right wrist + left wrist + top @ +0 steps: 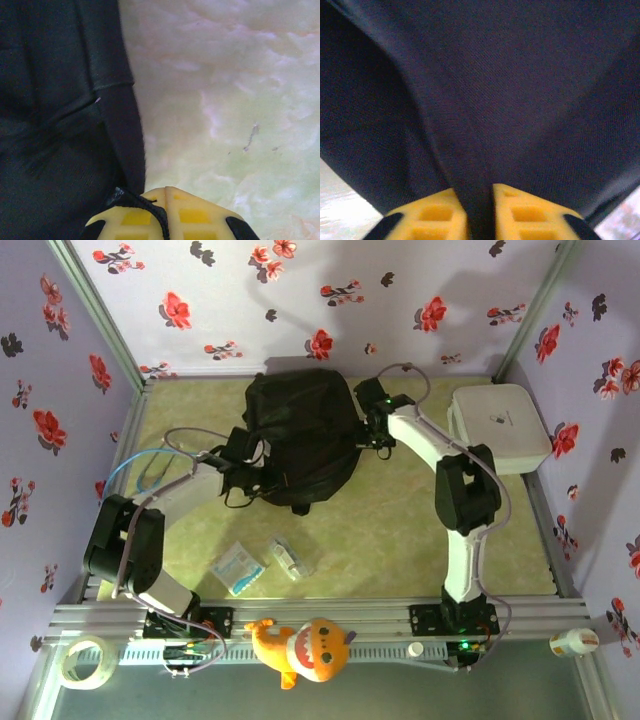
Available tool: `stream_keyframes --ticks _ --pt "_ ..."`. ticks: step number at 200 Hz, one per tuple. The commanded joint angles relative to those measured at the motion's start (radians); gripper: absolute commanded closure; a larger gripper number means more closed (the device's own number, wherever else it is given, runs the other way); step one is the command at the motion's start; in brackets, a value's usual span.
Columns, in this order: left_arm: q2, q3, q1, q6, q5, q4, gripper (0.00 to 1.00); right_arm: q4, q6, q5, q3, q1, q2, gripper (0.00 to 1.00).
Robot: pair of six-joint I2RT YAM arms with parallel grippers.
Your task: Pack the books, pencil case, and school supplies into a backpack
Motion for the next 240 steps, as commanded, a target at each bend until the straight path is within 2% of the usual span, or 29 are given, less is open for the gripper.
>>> stream_keyframes --ticks 1,35,81,98,131,199,240 --pt "-0.03 0.091 -0.026 0.089 0.014 -0.127 0.71 0.096 -0.059 -0.169 -0.052 -0.012 -0.104 1.0" --pt "-0.001 0.184 -0.057 0.149 -0.024 -0.184 0.58 0.128 -0.043 -0.233 -0.111 -0.011 -0.151 1.0" --pt "0.058 0.317 -0.102 0.199 -0.041 -0.219 0.51 0.135 -0.038 -0.258 -0.13 -0.012 -0.167 1.0" --pt "0.071 0.328 -0.115 0.186 -0.036 -0.156 0.49 0.147 -0.032 -0.263 -0.139 -0.015 -0.176 1.0" --pt "0.199 0.398 -0.177 0.194 0.057 -0.034 0.48 0.165 -0.016 -0.282 -0.149 -0.026 -0.187 1.0" --pt "0.433 0.602 -0.225 0.288 0.1 -0.031 0.54 0.197 0.007 -0.327 -0.193 -0.057 -0.216 1.0" --pt "0.485 0.633 -0.231 0.311 0.049 -0.056 0.82 0.213 0.027 -0.321 -0.202 -0.069 -0.212 1.0"
